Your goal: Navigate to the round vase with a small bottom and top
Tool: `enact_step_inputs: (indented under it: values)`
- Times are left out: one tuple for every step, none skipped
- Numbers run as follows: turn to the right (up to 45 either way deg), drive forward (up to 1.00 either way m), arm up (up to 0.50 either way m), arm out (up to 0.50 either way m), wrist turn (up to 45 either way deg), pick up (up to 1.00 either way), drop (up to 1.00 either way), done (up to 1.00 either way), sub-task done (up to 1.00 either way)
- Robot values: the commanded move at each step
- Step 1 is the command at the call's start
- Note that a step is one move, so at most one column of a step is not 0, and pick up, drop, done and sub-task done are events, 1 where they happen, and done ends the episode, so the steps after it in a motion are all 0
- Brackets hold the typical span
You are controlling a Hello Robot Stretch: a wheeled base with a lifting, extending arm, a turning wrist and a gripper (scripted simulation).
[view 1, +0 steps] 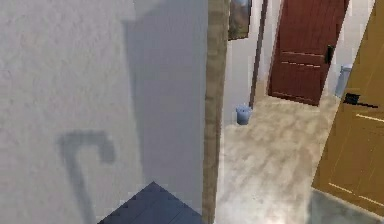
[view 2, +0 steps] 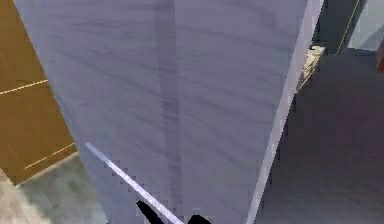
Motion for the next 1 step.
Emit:
enact_step_inputs:
  values:
    - [21.0,0.00,0.00,0.00,0.0,0.00,0.00,0.00,0.00]
